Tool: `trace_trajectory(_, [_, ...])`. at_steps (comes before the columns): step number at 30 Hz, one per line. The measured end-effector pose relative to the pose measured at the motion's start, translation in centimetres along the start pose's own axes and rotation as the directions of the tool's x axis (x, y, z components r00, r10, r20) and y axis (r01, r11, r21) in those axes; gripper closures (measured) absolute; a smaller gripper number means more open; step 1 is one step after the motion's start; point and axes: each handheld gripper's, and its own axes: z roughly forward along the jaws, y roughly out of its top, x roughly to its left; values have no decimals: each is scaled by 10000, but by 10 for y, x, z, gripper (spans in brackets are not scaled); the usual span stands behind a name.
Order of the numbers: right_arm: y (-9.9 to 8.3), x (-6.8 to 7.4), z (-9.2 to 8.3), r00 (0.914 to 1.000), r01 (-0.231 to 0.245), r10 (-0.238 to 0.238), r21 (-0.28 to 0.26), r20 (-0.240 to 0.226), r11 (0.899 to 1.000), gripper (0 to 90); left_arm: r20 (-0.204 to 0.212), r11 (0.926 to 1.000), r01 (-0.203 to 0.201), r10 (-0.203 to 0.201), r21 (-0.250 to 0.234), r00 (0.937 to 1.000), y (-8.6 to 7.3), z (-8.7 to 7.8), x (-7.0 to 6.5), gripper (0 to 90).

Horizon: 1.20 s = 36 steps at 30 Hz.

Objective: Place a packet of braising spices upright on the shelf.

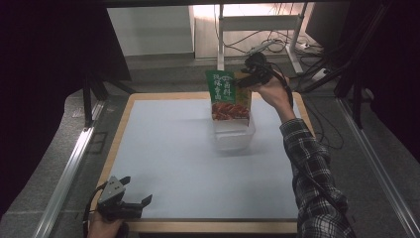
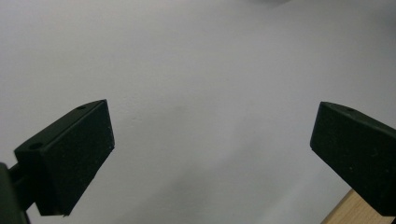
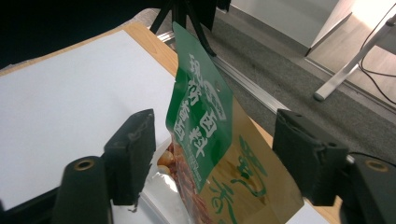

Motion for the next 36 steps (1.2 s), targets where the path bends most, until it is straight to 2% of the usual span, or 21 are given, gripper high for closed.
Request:
trace_trajectory(8, [0, 0, -7, 10000, -30, 29, -172, -79, 9998, 210, 20, 10000, 81, -81, -12, 10000, 0, 0, 1, 0])
trace_trajectory(15, [-7, -7, -15, 9976, -689, 686, -480, -69, 9965, 104, 105, 10000, -19, 18, 65, 9999, 0, 1, 0, 0])
trace_trajectory(20, [-15, -9, -21, 9961, -882, 878, -687, -81, 9937, 64, 118, 9999, 25, -26, 123, 9999, -1, 2, 0, 0])
trace_trajectory(28, [-23, -10, -35, 9944, -1047, 1056, -974, 48, 9897, 16, 99, 9998, 9, -11, 212, 10000, 0, 2, 0, 0])
trace_trajectory(36, [-33, -6, -46, 9938, -1110, 1105, -1214, -110, 9864, 0, 79, 9996, -50, 48, 276, 10000, 0, 3, 0, 0])
